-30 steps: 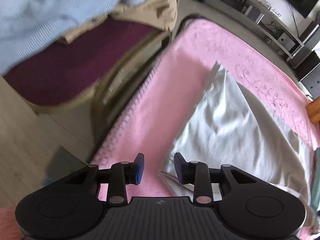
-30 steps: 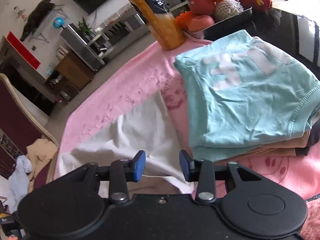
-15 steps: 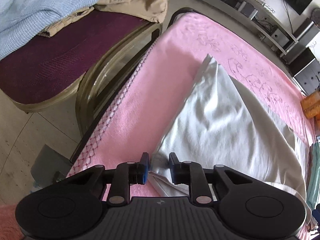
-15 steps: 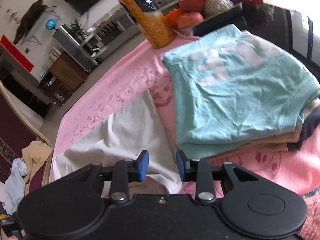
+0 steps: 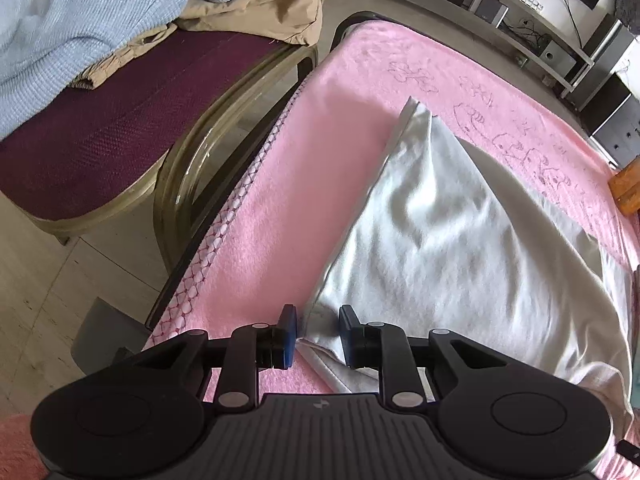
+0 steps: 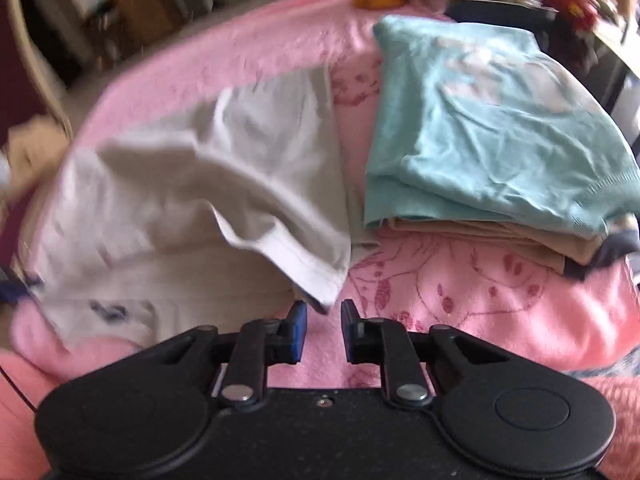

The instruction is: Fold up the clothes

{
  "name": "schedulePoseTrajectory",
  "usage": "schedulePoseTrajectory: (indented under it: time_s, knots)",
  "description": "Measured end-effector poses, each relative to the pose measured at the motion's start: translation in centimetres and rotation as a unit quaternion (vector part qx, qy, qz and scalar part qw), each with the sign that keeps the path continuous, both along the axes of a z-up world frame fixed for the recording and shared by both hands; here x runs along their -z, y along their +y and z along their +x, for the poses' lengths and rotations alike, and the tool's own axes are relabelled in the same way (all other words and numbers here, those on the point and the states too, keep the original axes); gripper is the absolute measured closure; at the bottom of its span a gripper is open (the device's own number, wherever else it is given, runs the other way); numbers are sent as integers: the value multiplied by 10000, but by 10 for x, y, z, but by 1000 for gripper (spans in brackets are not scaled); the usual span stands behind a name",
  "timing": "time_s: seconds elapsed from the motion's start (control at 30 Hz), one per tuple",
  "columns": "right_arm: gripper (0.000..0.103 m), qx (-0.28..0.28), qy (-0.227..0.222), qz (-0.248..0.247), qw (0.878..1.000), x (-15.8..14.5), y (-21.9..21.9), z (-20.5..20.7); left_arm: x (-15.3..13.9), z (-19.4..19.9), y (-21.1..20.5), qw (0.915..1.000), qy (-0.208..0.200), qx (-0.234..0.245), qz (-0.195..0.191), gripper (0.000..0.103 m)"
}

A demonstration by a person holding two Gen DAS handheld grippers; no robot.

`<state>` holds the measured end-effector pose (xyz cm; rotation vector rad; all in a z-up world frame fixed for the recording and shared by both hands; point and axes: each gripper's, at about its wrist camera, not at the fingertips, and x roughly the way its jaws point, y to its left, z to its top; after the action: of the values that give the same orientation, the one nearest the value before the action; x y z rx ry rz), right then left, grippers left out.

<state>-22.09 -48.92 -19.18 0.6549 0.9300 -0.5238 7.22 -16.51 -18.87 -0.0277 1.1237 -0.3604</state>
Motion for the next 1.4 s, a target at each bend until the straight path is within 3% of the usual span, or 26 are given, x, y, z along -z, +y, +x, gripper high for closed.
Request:
schedulePoseTrajectory:
  time_s: [0.1, 0.2, 0.47, 1.0, 1.17, 1.23, 1.4]
  knots:
    - [74, 803, -717, 452, 9932, -4, -22, -26, 1, 2, 6, 9998, 143, -87, -147, 83]
    - [75, 1527, -1050, 1259, 9746, 10, -41, -41, 1, 1, 9, 9995, 221, -119, -206, 82]
    - [75, 1804, -1010, 1870, 9603, 38, -45, -33, 3, 1, 16, 9982, 444, -239, -316, 79]
    - [75, 1901, -1241, 2025, 9526, 44, -44, -34, 8, 17, 37, 9897, 725, -842, -905, 78]
    - [75, 1838, -1197, 1975, 9555, 44, -43, -32, 6, 18, 29, 9928, 562, -726, -769, 88]
    - [75, 1817, -1194, 1951, 9564, 43, -42, -32, 5, 17, 28, 9932, 503, -688, -793, 98]
    - [74, 1831, -1239, 2008, 9544, 44, -43, -34, -3, 11, 32, 9927, 326, -634, -977, 100]
